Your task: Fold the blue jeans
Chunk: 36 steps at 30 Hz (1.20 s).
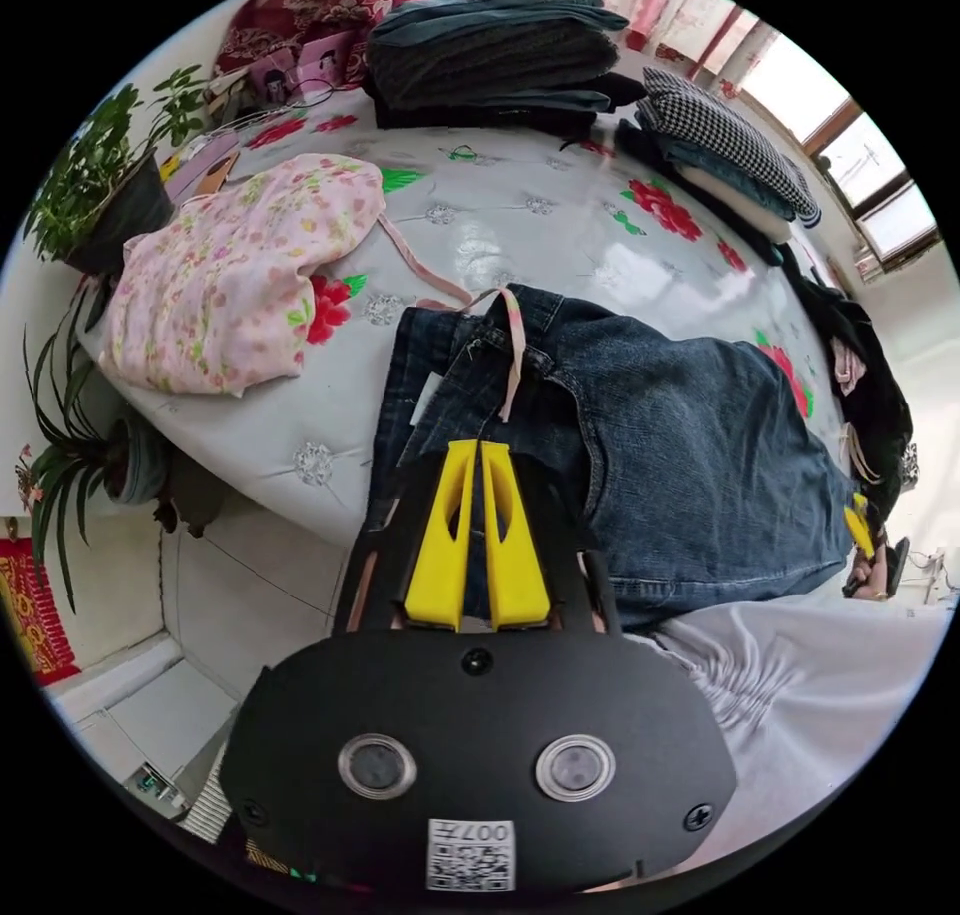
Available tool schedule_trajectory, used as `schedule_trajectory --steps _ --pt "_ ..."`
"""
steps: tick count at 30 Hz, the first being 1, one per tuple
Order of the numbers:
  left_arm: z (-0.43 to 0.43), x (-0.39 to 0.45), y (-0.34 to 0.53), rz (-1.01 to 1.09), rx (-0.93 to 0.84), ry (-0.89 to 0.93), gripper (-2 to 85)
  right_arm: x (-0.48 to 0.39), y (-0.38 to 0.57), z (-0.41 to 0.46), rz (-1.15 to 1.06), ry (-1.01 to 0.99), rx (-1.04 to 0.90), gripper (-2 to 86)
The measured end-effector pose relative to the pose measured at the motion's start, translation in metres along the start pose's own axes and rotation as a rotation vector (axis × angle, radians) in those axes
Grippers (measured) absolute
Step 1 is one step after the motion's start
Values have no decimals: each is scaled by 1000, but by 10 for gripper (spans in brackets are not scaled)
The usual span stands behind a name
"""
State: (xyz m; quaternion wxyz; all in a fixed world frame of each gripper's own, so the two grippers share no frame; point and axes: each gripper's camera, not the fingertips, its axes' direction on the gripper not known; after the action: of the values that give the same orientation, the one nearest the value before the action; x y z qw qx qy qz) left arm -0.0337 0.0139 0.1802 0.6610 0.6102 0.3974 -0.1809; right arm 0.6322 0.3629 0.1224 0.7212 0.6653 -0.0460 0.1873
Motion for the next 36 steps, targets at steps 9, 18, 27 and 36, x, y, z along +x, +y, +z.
schedule_trajectory --steps 9,18,27,36 --pt "4 125 49 473 -83 35 71 158 -55 -201 254 212 292 74" --pt "38 164 60 641 -242 -127 5 154 -149 -194 185 358 123 49" --pt "-46 145 80 677 -124 -58 -9 80 -136 -293 -38 294 235 14" --pt "-10 75 78 417 -236 39 15 153 -72 -285 306 243 284 73"
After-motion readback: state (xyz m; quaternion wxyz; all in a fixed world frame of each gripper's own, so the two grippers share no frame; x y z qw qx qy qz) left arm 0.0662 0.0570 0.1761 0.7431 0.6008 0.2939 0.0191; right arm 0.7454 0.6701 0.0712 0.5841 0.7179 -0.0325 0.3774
